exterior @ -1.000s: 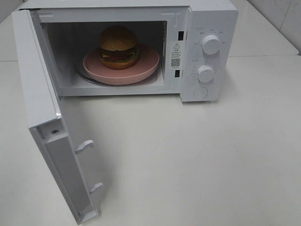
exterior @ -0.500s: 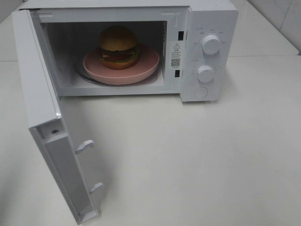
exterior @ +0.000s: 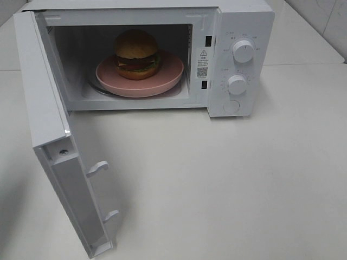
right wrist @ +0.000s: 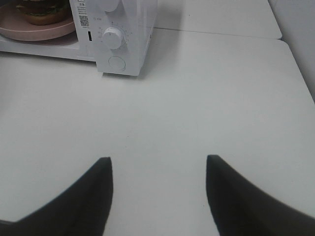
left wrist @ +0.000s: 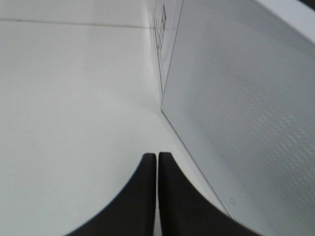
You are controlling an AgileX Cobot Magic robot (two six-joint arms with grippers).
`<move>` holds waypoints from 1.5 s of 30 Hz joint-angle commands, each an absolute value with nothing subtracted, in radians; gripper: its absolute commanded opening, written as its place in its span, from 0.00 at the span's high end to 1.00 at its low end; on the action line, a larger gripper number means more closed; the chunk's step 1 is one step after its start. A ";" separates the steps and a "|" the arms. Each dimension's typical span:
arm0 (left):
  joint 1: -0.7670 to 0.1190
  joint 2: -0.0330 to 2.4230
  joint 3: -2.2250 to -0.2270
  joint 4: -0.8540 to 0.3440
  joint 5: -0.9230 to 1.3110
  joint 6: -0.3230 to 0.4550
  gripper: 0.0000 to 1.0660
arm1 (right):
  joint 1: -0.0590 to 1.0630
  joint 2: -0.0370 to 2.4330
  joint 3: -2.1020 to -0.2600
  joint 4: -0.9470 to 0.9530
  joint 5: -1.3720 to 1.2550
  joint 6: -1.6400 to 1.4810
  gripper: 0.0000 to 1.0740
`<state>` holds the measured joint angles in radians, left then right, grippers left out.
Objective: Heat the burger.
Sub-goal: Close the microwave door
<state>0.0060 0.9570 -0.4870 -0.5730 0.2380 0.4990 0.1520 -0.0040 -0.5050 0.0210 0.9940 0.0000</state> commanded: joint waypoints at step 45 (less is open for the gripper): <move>-0.337 1.719 -0.967 -1.010 0.097 1.083 1.00 | 0.150 -0.034 -0.505 0.022 0.989 0.000 0.52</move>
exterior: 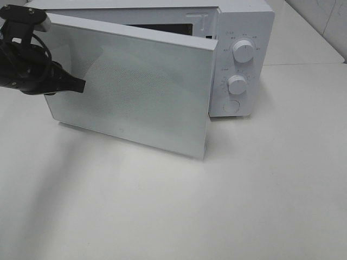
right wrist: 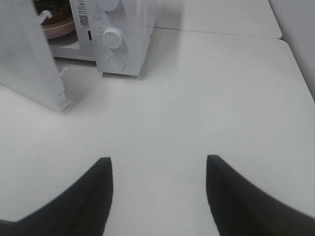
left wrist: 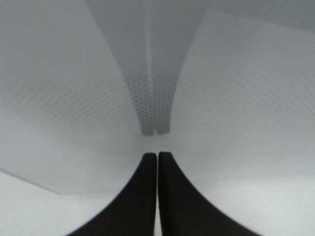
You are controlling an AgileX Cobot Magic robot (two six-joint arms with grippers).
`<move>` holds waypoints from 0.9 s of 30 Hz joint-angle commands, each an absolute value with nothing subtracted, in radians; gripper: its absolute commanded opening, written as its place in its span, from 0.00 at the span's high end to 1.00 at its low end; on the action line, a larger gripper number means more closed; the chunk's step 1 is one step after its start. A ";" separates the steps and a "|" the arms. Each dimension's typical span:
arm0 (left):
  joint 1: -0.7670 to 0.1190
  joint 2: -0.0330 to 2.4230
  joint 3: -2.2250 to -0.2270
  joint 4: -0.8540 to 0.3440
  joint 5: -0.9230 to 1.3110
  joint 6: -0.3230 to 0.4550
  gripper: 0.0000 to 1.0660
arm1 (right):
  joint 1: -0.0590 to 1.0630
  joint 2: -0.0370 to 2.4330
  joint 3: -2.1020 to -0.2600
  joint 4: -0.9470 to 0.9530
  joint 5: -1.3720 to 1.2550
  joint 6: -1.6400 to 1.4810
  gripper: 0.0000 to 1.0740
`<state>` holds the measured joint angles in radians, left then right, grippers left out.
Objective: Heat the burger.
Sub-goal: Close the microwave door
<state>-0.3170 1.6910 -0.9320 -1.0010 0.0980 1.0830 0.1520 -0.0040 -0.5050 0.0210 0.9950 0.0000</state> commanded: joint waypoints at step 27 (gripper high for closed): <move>-0.505 2.032 -1.411 -1.017 0.096 1.082 1.00 | 0.150 -0.034 -0.505 0.022 0.989 0.000 0.52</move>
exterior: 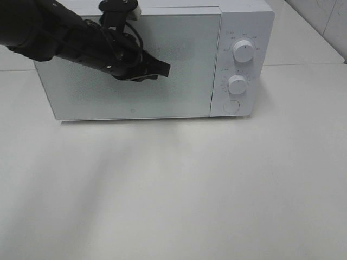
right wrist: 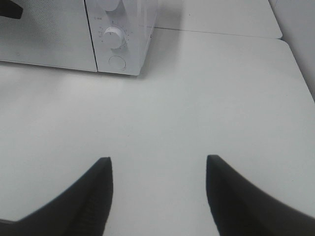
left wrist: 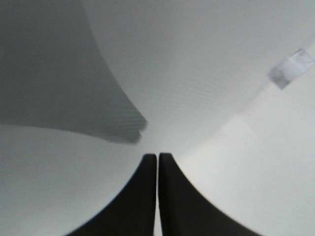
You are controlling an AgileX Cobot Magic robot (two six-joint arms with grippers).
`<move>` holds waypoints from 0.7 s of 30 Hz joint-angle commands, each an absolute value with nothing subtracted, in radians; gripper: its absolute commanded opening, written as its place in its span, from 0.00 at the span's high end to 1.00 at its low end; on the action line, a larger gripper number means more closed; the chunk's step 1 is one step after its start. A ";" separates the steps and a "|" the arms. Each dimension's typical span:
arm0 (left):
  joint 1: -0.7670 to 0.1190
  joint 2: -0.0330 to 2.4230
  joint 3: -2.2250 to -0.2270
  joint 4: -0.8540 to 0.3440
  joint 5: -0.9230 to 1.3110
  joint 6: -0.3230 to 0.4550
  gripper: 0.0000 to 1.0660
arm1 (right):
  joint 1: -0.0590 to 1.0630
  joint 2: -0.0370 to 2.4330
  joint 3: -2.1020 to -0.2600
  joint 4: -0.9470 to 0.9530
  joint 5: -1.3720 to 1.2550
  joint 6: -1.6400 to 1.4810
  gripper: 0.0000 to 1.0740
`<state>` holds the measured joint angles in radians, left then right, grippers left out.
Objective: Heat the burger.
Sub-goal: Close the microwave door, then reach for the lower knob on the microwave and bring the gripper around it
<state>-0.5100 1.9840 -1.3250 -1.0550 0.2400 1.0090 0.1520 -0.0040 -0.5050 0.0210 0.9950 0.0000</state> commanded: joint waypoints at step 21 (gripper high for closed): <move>-0.554 1.981 -1.493 -0.863 0.384 0.909 1.00 | 0.150 -0.034 -0.505 0.022 0.989 0.000 0.52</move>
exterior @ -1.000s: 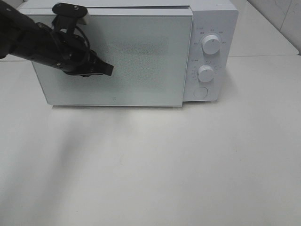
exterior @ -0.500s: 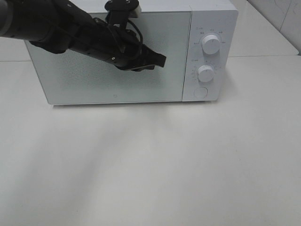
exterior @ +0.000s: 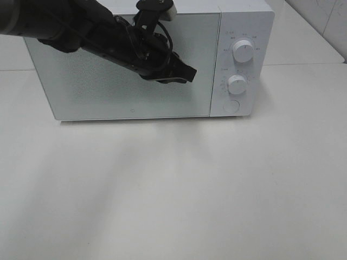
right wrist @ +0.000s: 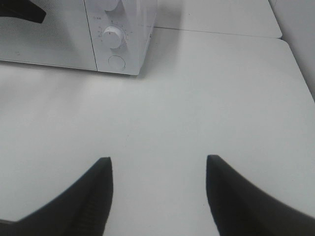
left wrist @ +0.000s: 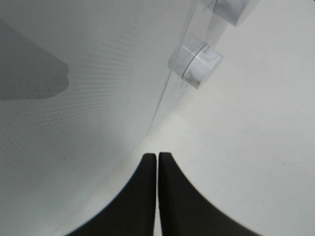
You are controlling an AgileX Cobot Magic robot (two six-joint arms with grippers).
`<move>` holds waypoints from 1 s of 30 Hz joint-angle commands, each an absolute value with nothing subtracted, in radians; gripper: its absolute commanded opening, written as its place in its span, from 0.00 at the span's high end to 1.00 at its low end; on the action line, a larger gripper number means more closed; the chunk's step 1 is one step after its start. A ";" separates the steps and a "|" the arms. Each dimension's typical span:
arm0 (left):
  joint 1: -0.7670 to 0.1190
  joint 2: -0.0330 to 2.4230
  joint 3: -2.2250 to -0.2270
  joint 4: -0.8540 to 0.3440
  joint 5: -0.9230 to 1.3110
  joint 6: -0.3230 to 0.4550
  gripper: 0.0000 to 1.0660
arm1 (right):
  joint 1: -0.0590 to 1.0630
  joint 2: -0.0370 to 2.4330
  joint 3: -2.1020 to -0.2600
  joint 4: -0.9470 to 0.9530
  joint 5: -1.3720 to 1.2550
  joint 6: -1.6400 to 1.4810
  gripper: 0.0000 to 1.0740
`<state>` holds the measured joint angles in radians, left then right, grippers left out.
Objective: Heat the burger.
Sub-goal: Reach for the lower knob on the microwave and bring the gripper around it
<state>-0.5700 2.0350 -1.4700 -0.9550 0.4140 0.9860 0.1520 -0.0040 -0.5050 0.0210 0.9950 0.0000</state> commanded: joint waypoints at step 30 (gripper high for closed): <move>-0.089 1.492 -1.348 -0.235 0.944 0.179 1.00 | 0.150 -0.034 -0.505 0.025 0.989 -0.008 0.53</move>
